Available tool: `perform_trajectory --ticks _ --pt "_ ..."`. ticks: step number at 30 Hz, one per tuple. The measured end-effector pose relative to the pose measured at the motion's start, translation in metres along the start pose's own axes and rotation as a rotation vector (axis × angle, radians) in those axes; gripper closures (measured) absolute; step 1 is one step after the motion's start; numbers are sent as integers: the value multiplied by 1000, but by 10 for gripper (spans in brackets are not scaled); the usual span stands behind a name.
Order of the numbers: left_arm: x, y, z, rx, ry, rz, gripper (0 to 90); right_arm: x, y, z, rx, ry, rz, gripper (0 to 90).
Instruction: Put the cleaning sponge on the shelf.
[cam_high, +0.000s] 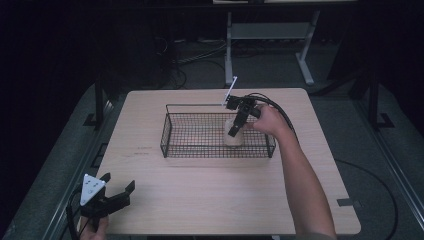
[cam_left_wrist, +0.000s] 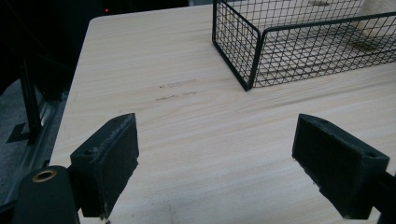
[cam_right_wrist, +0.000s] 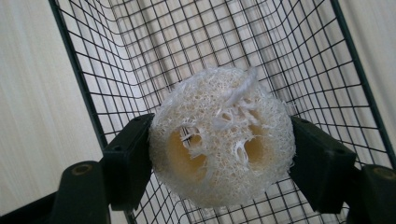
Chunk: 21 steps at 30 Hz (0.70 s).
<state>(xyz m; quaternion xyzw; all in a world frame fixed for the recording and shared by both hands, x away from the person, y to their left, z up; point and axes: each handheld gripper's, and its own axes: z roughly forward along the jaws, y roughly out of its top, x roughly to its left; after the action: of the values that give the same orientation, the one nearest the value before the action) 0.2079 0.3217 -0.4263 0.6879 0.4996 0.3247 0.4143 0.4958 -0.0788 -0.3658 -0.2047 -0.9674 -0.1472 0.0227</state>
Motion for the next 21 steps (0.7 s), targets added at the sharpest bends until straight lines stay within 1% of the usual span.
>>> perform_trajectory --ticks 3,6,8,12,16,19,21 --pt "0 0 0 -1 0 -1 138 -1 -3 4 2 8 8 276" --pt "0 0 0 2 -1 0 138 -1 -5 8 19 8 9 275" --pt "0 0 0 5 -1 1 138 -2 -6 10 20 10 14 275" --pt "0 0 0 4 1 0 138 -5 -13 14 -10 14 32 275" --pt "0 0 0 8 0 5 138 -5 -15 21 9 14 25 269" --pt "0 0 0 6 -1 1 138 -5 -14 21 0 14 31 268" --pt "0 0 0 5 -1 0 138 -4 -13 20 -2 5 25 255"
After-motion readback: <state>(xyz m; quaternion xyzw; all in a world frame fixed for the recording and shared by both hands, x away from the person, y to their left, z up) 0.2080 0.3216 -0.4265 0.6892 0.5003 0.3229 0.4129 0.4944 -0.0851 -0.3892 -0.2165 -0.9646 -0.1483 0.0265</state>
